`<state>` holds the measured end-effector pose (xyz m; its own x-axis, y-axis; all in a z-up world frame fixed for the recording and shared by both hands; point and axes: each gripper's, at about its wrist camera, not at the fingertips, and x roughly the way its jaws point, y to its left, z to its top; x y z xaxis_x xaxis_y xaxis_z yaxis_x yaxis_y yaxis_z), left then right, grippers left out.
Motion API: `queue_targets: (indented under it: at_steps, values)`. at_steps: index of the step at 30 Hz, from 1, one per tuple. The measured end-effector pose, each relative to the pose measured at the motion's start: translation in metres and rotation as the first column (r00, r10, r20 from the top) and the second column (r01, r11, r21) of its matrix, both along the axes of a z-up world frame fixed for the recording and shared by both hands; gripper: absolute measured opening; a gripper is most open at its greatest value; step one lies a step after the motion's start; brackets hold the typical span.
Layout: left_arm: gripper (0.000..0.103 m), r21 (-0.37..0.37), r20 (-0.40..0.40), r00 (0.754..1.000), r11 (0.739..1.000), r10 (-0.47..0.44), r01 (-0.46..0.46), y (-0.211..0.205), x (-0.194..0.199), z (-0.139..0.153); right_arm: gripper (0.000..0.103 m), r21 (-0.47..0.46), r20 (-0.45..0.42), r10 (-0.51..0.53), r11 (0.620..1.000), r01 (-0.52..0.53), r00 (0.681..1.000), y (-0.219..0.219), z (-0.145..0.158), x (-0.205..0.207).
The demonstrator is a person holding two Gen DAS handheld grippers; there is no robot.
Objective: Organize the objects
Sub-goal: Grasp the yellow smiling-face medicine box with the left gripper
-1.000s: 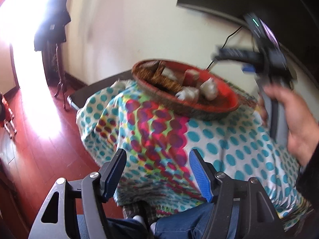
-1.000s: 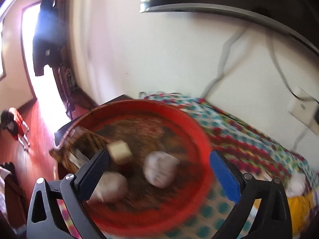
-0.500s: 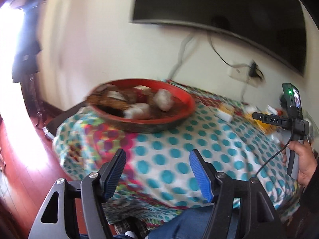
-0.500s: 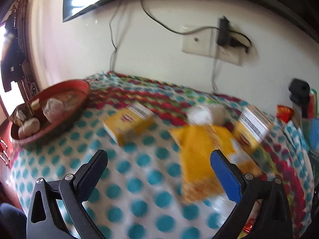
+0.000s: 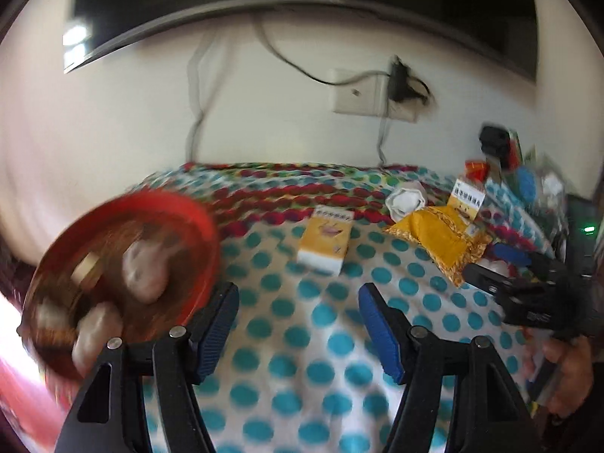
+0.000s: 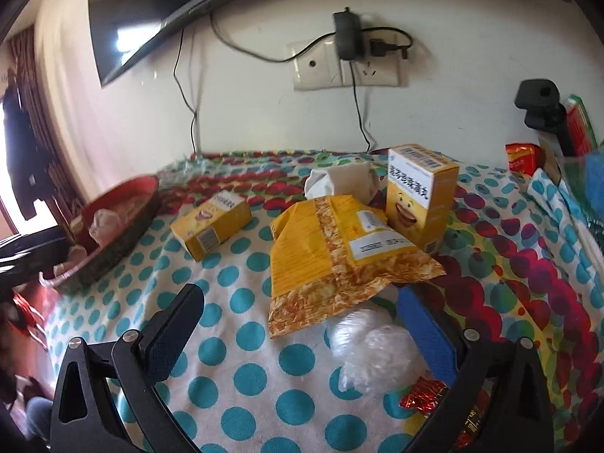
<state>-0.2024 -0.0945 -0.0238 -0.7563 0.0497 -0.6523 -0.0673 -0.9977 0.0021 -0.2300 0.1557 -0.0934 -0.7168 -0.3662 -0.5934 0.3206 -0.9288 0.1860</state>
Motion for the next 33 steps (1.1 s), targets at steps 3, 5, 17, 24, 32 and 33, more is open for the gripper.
queue_targets:
  at_steps: [3, 5, 17, 24, 32, 33]
  values:
    - [0.068, -0.062, 0.024, 0.998, 0.996, -0.061, 0.062, 0.02, -0.035, -0.006, 0.103, -0.033, 0.025, -0.036, 0.999, 0.037, 0.999, 0.01, -0.002, -0.005]
    - [0.068, -0.073, 0.034, 0.996, 0.993, -0.086, 0.088, 0.027, -0.05, -0.008, 0.103, -0.061, 0.041, -0.051, 0.997, 0.053, 0.998, 0.016, -0.003, -0.007]
    - [0.068, -0.033, 0.209, 0.976, 0.997, -0.06, 0.068, 0.036, -0.13, -0.048, 0.103, -0.144, 0.133, -0.086, 0.984, 0.105, 0.987, 0.033, -0.015, -0.02]
    - [0.068, -0.047, 0.239, 0.97, 0.997, -0.049, 0.062, 0.038, -0.15, -0.062, 0.103, -0.17, 0.159, -0.078, 0.98, 0.106, 0.984, 0.035, -0.019, -0.022]
    - [0.068, -0.094, 0.328, 0.943, 0.991, -0.061, 0.097, 0.029, -0.17, -0.076, 0.103, -0.19, 0.184, -0.063, 0.977, 0.099, 0.981, 0.036, -0.023, -0.026]
    - [0.068, -0.113, 0.335, 0.94, 0.989, -0.057, 0.101, 0.029, -0.172, -0.078, 0.103, -0.192, 0.186, -0.062, 0.976, 0.098, 0.981, 0.036, -0.023, -0.027]
